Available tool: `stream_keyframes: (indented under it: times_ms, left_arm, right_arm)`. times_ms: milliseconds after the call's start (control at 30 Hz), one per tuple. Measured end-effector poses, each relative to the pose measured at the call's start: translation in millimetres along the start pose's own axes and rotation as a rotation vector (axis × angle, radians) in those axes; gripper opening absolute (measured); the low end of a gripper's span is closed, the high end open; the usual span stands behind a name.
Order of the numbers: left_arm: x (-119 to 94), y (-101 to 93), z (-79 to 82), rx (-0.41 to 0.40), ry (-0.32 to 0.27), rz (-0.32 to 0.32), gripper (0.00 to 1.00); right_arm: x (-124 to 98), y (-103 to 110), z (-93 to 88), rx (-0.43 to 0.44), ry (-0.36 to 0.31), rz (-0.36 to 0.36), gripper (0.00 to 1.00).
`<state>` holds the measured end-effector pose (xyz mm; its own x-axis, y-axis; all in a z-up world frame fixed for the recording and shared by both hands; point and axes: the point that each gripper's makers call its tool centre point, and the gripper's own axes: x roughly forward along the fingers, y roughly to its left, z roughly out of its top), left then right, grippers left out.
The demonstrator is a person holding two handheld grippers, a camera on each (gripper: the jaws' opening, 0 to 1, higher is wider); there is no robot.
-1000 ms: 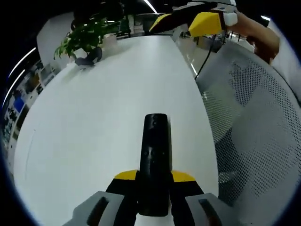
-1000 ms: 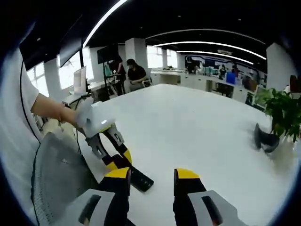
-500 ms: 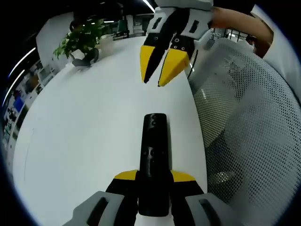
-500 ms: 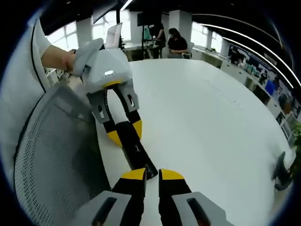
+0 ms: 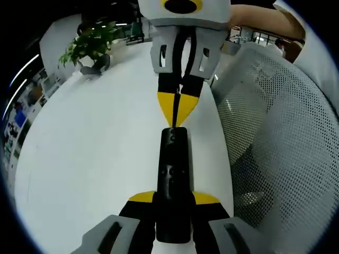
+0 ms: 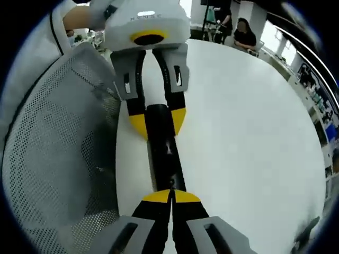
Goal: Press the specified remote control buttons in sequence, fully releasing each button before pressing the next.
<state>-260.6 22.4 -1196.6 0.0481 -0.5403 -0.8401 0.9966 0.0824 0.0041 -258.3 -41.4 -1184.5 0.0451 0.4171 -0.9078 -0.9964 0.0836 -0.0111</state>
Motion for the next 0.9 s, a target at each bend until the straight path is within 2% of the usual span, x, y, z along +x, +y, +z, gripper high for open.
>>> stream_keyframes:
  times_ms: [167, 300, 333, 400, 467, 500, 567, 667, 767, 833, 900]
  left_arm:
    - [-0.6, -0.1, -0.3, 0.005, -0.005, -0.003, 0.24]
    - [-0.7, 0.2, 0.1, 0.004, -0.023, -0.006, 0.24]
    - [-0.7, 0.1, 0.2, 0.005, -0.024, -0.006, 0.24]
    - [-0.5, 0.3, 0.5, 0.01, -0.021, -0.008, 0.24]
    - [-0.2, 0.7, 0.9, 0.016, -0.019, -0.014, 0.24]
    - [-0.1, 0.7, 1.0, 0.017, -0.019, -0.015, 0.24]
    - [0.0, 0.6, 1.1, 0.019, -0.018, -0.017, 0.24]
    - [-0.1, 0.7, 1.2, 0.016, -0.021, -0.016, 0.24]
    - [-0.2, 0.6, 1.1, 0.014, -0.022, -0.015, 0.24]
    - [-0.1, 0.8, 1.3, 0.013, -0.02, -0.015, 0.24]
    - [0.0, 1.0, 1.3, 0.014, -0.019, -0.016, 0.24]
  right_arm:
    - [1.4, -1.6, -1.7, -0.018, 0.026, 0.0, 0.0]
    - [3.3, -1.7, -1.9, -0.067, 0.059, -0.009, 0.0]
    - [3.1, -1.9, -3.1, -0.054, 0.095, -0.019, 0.0]
    - [3.5, -1.7, -0.6, -0.078, 0.085, -0.027, 0.0]
    - [2.4, -3.1, -1.6, -0.043, 0.057, -0.038, 0.0]
    - [1.8, -4.3, -1.3, 0.012, 0.014, -0.047, 0.0]
    - [1.0, -5.4, -1.6, 0.052, -0.027, -0.066, 0.0]
    - [-0.1, -4.5, -2.3, 0.074, -0.082, -0.101, 0.0]
    - [-1.8, -5.3, -0.8, 0.104, -0.105, -0.094, 0.0]
    - [-1.4, 2.2, 6.5, 0.166, -0.135, -0.03, 0.0]
    - [-1.8, -2.2, 9.8, 0.144, -0.132, -0.044, 0.0]
